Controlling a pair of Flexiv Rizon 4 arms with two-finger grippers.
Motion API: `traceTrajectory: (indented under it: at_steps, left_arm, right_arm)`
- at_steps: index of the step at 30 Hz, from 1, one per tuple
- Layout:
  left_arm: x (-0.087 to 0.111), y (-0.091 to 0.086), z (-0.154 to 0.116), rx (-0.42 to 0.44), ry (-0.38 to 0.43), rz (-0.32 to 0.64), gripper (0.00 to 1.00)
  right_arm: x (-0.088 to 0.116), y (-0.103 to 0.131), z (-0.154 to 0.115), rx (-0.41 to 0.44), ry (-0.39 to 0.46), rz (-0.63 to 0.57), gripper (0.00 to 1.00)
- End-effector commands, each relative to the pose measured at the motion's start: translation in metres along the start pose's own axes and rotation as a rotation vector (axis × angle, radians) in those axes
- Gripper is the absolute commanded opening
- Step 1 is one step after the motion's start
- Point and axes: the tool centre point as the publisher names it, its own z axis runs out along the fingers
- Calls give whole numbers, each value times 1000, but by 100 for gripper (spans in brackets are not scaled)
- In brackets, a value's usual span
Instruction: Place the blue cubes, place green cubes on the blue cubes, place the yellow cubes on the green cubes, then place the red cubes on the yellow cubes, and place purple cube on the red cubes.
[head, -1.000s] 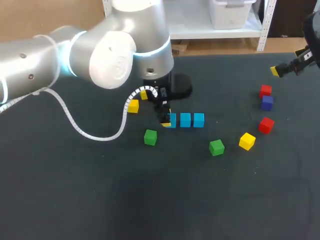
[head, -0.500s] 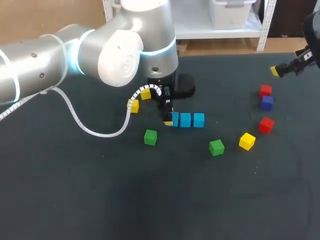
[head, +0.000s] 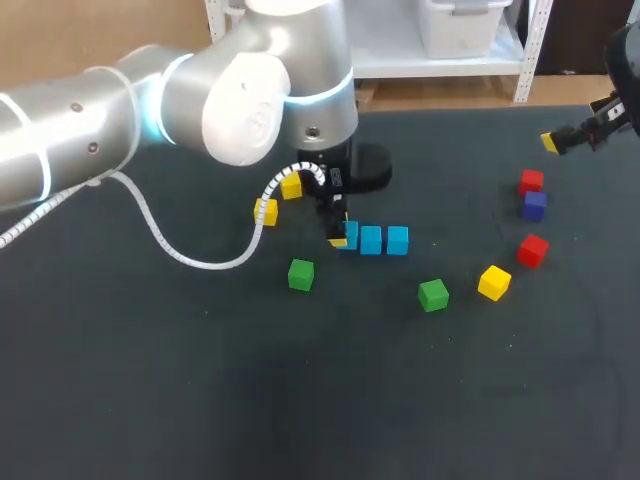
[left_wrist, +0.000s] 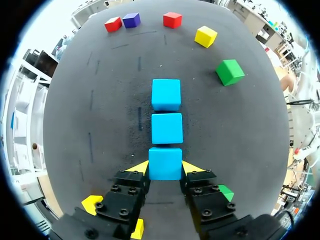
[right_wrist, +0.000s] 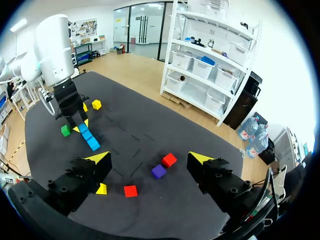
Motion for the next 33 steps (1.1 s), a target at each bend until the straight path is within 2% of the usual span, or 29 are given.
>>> traceTrajectory:
  at_steps: [1, 15, 33]
  left_arm:
    - [0, 0, -1, 9, 7, 2, 0]
    - [2, -7, 4, 26, 13, -27, 0]
    - [1, -1, 5, 28, 14, -31, 0]
  right_arm:
    - [1, 2, 2, 10, -6, 1, 100]
    - [1, 2, 2, 10, -6, 1, 100]
    - [1, 2, 2, 10, -6, 1, 100]
